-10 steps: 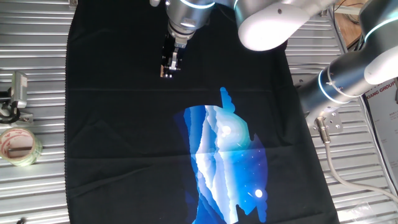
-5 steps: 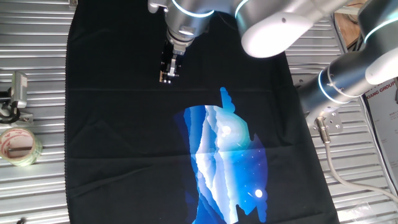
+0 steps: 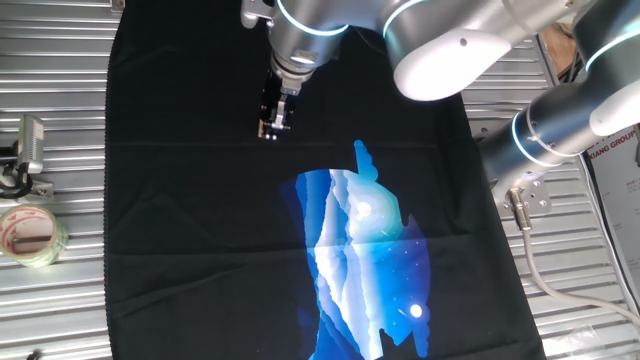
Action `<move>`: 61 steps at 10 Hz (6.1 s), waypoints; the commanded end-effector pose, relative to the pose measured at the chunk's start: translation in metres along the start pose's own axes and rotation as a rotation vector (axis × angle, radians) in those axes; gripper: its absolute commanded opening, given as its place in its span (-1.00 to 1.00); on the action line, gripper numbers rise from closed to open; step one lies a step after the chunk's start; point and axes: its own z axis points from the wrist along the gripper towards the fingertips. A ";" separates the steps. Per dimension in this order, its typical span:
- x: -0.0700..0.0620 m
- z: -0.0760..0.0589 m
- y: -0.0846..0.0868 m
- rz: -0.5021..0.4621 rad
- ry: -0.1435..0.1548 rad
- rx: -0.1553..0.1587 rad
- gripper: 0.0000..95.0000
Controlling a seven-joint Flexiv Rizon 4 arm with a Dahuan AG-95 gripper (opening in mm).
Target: Pick up the small block on the left and move it to the right
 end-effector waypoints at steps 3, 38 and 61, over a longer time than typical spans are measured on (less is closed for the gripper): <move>-0.001 0.000 0.004 -0.029 0.001 0.009 -1.00; -0.009 -0.005 0.012 -0.265 0.086 -0.076 -1.00; 0.008 -0.001 0.025 -0.197 0.007 0.038 -1.00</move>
